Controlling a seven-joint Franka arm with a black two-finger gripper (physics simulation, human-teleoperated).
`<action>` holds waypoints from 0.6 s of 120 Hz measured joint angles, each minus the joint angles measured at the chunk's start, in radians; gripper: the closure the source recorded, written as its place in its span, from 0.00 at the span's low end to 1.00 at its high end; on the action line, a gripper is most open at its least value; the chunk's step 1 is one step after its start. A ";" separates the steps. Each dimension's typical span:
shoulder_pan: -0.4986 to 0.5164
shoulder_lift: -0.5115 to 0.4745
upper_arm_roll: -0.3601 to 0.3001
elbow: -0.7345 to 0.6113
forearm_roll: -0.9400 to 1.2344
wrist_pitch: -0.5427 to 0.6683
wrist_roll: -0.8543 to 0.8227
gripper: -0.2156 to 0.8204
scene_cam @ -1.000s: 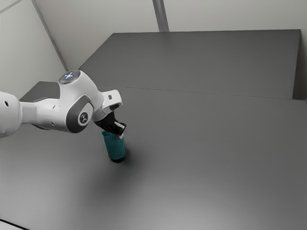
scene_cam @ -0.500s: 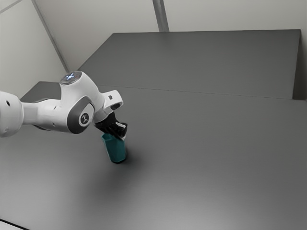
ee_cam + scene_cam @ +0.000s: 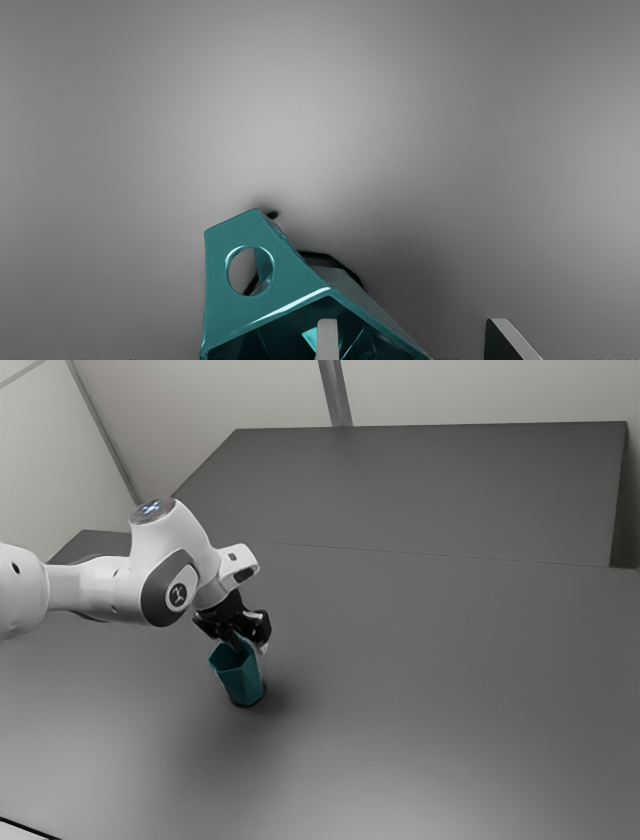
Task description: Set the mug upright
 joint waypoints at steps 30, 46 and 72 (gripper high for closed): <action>0.001 -0.009 -0.004 0.065 -0.001 -0.086 -0.025 0.36; 0.001 -0.010 -0.005 0.144 0.000 -0.170 -0.030 0.29; -0.010 0.125 0.022 0.476 0.011 -0.335 0.025 0.24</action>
